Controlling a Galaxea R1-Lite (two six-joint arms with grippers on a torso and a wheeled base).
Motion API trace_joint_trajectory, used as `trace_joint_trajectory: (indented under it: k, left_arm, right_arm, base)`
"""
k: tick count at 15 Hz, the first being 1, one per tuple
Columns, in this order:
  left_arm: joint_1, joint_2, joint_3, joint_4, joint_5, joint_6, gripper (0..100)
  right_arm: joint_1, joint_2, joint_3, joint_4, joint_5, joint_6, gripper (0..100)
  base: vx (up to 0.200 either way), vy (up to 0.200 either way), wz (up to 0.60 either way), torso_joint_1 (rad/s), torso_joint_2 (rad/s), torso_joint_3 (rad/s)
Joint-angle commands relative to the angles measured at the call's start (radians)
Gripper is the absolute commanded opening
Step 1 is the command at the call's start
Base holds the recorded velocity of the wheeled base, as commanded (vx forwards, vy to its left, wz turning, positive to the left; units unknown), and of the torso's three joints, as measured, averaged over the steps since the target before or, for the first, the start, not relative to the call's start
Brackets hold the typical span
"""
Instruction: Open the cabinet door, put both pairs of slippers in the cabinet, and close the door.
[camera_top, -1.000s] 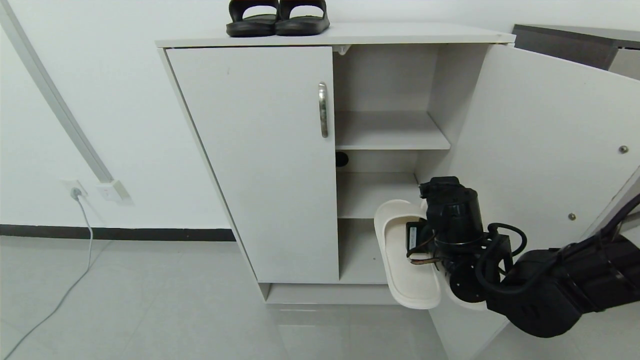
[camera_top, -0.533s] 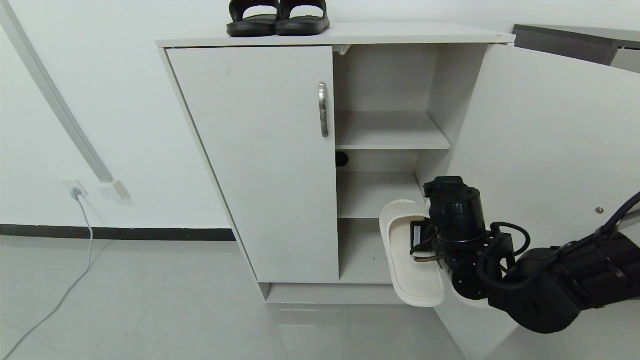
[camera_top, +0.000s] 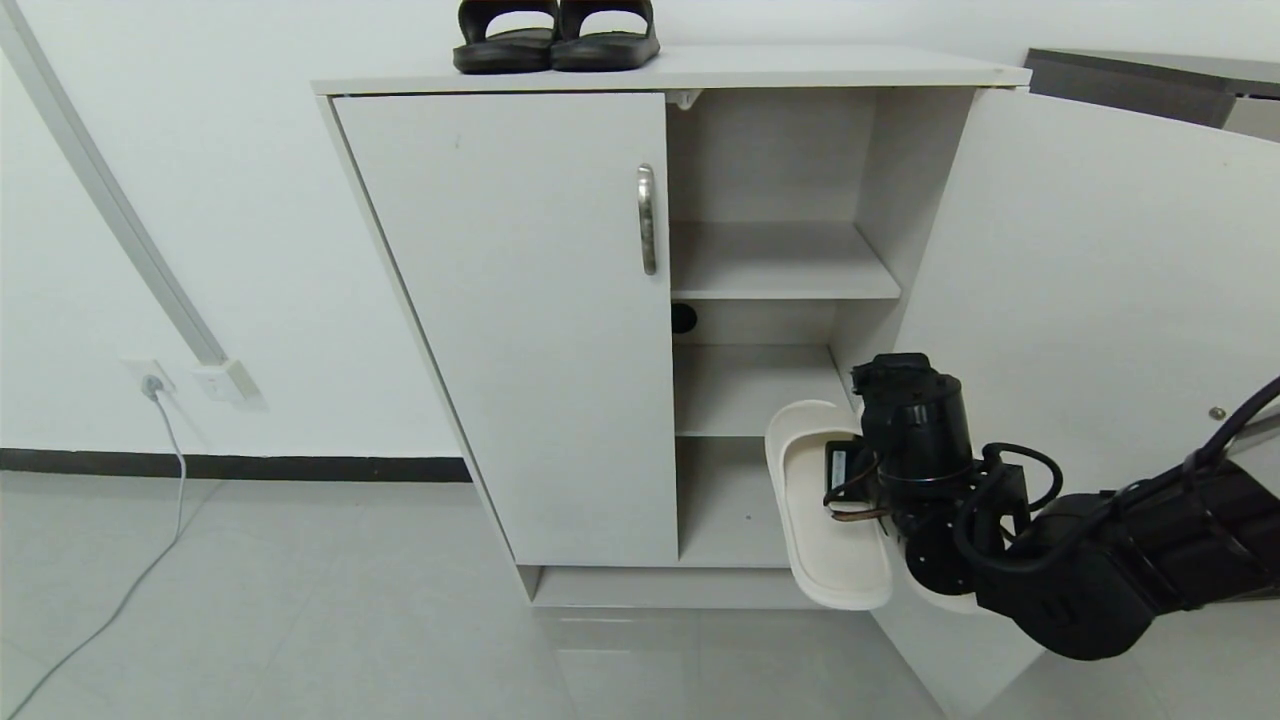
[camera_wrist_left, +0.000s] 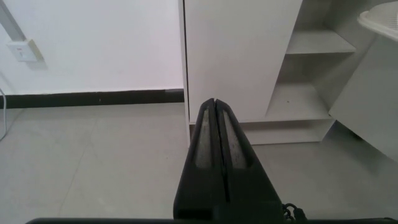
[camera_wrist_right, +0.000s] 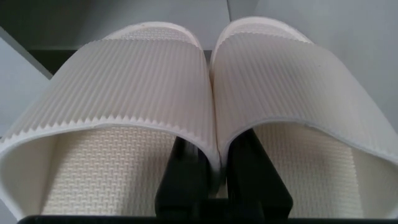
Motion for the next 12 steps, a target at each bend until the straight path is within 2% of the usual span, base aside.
trace_joint_trajectory:
  k: [1,5,6,10,12]
  left_arm:
    - [0.0,0.002,0.0,0.0,0.0,0.0,0]
    - [0.0,0.002,0.0,0.0,0.0,0.001,0]
    - [0.0,0.002,0.0,0.0,0.0,0.001,0]
    - [0.0,0.002,0.0,0.0,-0.002,0.003,0]
    - [0.0,0.002,0.0,0.0,0.0,0.001,0]
  right_arm:
    - [0.044,-0.008,0.003,-0.026,0.009,-0.001,0]
    - [0.171,-0.01,-0.003,-0.078,0.046,-0.014,0]
    - [0.171,-0.01,-0.005,-0.078,0.044,-0.014,0]
    - [0.19,0.021,-0.012,-0.076,0.001,-0.012,0]
    - [0.188,0.033,-0.011,-0.079,0.001,-0.009,0]
  base:
    - [0.0,0.0,0.0,0.0,0.0,0.0]
    - [0.0,0.0,0.0,0.0,0.0,0.0]
    - [0.0,0.0,0.0,0.0,0.0,0.0]
    - [0.0,-0.2,0.0,0.004,0.0,0.002]
    - [0.0,0.0,0.0,0.0,0.0,0.0]
